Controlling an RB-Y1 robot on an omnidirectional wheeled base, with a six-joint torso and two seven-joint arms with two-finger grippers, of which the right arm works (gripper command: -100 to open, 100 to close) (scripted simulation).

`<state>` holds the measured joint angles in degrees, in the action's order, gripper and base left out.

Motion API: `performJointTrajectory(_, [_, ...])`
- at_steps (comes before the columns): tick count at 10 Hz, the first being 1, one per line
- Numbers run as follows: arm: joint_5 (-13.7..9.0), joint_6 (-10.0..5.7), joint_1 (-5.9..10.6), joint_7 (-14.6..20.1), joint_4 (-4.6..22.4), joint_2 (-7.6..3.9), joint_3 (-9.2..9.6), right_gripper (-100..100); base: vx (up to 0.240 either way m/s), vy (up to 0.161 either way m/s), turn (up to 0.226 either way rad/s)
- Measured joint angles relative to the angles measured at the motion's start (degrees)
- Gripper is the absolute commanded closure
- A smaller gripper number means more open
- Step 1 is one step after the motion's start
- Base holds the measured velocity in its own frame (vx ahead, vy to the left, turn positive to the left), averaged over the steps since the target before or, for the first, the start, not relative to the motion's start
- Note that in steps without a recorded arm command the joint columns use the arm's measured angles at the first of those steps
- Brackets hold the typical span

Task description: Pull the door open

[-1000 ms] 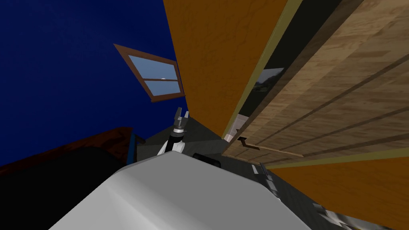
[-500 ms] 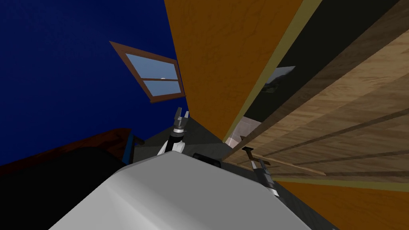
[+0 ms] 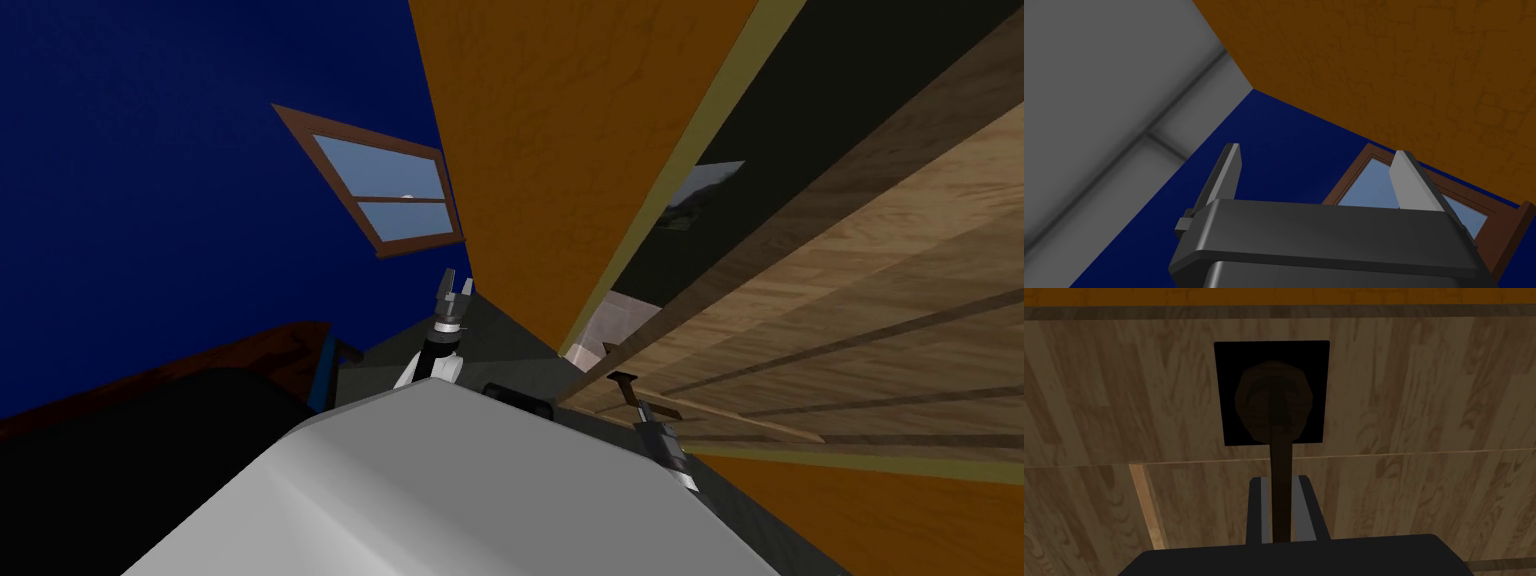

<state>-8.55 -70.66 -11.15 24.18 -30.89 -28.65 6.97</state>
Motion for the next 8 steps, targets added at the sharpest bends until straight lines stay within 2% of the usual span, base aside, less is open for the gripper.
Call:
performJointTrajectory(1, [0.01,0.02,-0.05,-0.01,0.03,0.02,0.02,100,0.000,0.000,0.000])
performJointTrajectory(2, [0.02,0.03,-0.08,-0.01,0.05,0.02,0.03,100,-0.150,-0.062,0.157])
performJointTrajectory(3, [0.26,-1.16,0.36,0.27,1.29,-0.39,0.49,100,-0.223,-0.106,0.151])
performJointTrajectory(4, [0.41,-1.42,-0.62,0.21,-0.23,-0.61,0.83,100,-0.193,-0.112,0.122])
performJointTrajectory(5, [0.80,-3.19,-0.29,0.23,1.47,-0.51,1.48,100,-0.193,-0.114,0.132])
performJointTrajectory(6, [1.14,-4.42,-1.38,0.30,1.13,-0.77,2.12,100,-0.186,-0.130,0.080])
performJointTrajectory(8, [1.80,-5.41,-2.65,0.39,0.26,-1.02,3.32,100,-0.176,-0.105,0.101])
